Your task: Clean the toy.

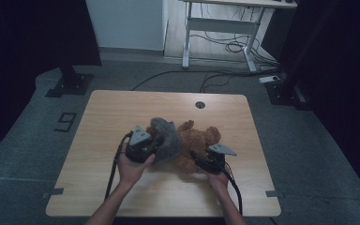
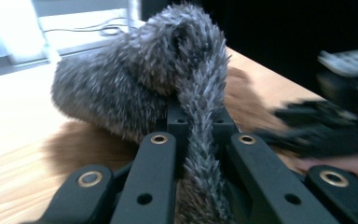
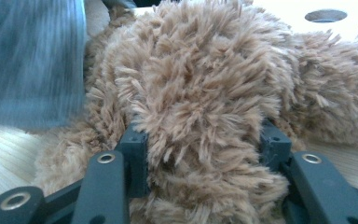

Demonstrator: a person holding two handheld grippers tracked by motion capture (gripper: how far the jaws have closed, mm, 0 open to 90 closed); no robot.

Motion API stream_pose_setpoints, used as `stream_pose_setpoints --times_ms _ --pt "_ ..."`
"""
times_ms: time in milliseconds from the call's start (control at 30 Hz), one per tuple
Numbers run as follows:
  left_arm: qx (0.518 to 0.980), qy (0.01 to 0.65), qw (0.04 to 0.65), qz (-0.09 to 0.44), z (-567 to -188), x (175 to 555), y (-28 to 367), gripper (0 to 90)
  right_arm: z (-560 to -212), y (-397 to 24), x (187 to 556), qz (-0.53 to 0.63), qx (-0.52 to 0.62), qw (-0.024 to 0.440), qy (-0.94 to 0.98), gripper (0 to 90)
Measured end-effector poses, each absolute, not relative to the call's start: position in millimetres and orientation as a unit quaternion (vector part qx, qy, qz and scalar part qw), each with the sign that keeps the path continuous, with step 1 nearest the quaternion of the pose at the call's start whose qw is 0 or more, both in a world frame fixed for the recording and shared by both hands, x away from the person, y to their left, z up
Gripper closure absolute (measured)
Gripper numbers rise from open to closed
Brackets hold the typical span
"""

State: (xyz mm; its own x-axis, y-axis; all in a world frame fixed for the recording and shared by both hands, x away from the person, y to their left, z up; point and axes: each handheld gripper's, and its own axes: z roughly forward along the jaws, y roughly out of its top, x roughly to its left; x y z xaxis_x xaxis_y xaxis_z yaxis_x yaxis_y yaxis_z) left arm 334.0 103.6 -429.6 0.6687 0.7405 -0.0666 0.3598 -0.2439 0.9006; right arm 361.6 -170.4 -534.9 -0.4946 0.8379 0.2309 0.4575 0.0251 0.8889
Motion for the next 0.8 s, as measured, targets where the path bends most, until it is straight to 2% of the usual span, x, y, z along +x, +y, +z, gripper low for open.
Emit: stream_pose_setpoints --times_ms 133,300,567,800 --pt "0.790 0.369 0.466 0.152 -466 338 94 83.5 -535 -172 361 0.521 0.465 0.180 0.693 49.5" --pt "0.780 0.410 0.457 0.118 -493 349 122 83.6 -536 -171 361 0.520 0.460 0.180 0.697 49.2" --pt "0.764 0.458 0.435 0.133 -503 350 164 83.2 -536 -172 360 0.523 0.454 0.180 0.699 49.3" --pt "0.785 0.476 0.357 0.172 -516 367 167 83.1 -537 -171 359 0.523 0.453 0.186 0.697 49.3"
